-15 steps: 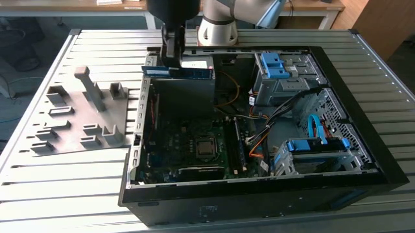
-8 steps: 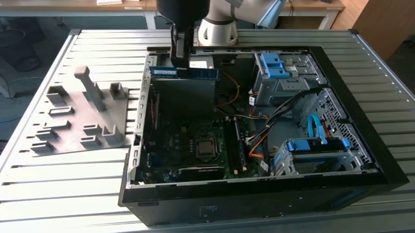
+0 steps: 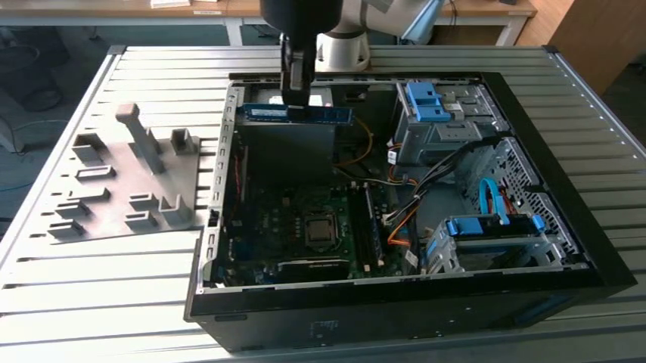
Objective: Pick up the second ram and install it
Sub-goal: 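Pick up the second ram and move it above second insertion slot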
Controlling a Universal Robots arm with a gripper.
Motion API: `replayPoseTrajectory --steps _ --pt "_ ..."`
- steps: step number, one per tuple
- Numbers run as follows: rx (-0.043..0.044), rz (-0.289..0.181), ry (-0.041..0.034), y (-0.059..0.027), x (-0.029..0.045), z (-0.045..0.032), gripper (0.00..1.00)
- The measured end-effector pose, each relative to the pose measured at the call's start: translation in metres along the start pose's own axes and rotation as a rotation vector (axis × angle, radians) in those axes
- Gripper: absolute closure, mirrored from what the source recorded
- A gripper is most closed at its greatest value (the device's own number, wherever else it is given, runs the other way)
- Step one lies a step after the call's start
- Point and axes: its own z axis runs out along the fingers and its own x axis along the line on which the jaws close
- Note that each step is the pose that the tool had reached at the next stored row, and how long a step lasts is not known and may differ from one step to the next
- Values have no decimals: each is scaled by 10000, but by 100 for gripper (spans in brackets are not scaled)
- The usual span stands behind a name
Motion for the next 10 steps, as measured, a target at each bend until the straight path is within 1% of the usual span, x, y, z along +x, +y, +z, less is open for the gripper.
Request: replayPoseTrajectory --steps 10 --pt "-8 1 1 -202 -18 -10 86"
